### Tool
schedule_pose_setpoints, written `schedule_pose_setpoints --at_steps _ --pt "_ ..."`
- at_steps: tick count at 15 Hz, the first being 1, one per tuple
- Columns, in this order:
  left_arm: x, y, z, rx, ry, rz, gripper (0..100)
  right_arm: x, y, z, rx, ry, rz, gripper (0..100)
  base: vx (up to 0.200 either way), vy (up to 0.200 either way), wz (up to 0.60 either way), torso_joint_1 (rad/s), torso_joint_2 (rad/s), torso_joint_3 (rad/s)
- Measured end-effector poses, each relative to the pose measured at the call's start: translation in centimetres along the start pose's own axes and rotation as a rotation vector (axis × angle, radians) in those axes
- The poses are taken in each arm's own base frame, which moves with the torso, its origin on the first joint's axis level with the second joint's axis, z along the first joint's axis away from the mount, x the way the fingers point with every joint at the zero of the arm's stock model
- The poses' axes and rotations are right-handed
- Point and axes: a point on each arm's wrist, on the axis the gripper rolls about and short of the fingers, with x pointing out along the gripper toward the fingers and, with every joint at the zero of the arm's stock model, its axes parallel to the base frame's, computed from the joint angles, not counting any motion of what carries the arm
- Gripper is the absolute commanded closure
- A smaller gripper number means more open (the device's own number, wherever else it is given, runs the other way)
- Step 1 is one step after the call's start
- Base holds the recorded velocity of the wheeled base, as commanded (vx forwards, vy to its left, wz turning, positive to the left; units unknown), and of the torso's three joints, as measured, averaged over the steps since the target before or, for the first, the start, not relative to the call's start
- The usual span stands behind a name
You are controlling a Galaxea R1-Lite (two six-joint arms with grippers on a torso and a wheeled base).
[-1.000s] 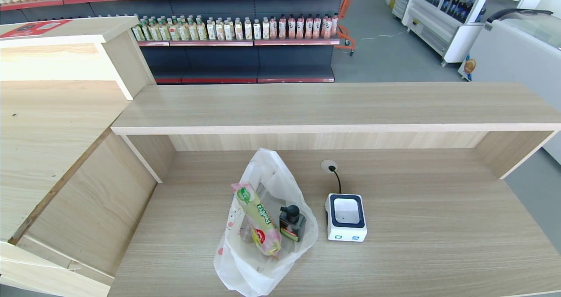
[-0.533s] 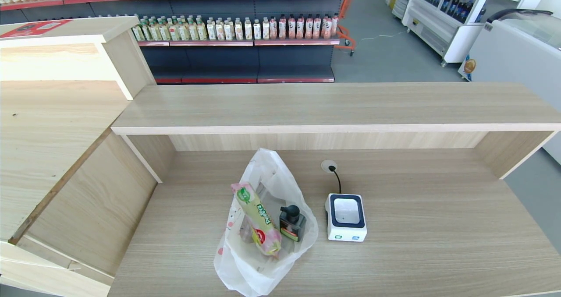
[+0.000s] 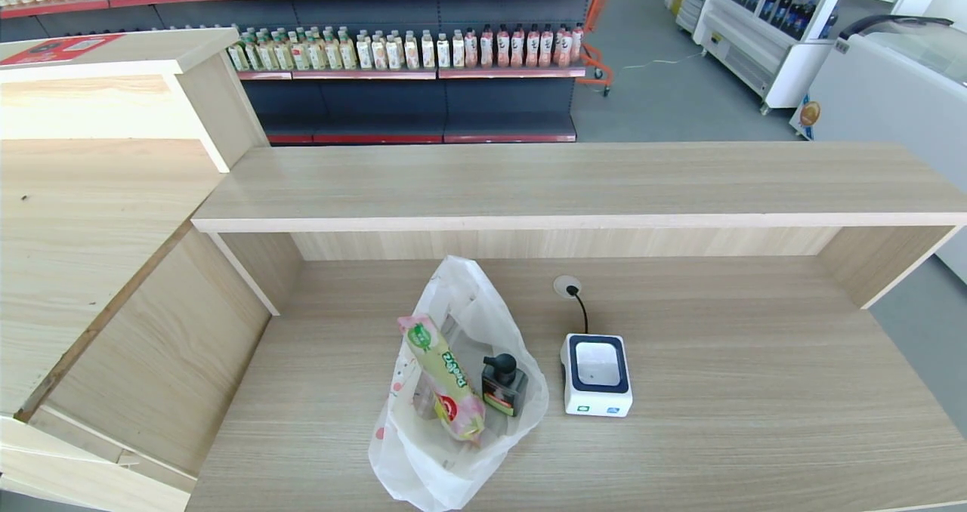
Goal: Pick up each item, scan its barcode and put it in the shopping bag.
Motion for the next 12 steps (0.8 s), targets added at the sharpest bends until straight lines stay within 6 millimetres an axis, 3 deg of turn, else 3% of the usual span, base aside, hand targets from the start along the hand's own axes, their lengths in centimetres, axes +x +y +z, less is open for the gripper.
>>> schedule_pose_setpoints --at_steps 9,12 --pt "0.00 0.00 0.00 -0.001 0.000 -0.001 0 0.00 0.00 -0.02 0.013 0.002 -0.001 100 0.000 0.000 0.00 0.000 0.00 0.000" --pt "0.00 0.00 0.00 0.003 0.000 -0.001 0 0.00 0.00 -0.02 0.012 0.003 -0.001 100 0.000 -0.200 0.00 0.001 0.00 0.002"
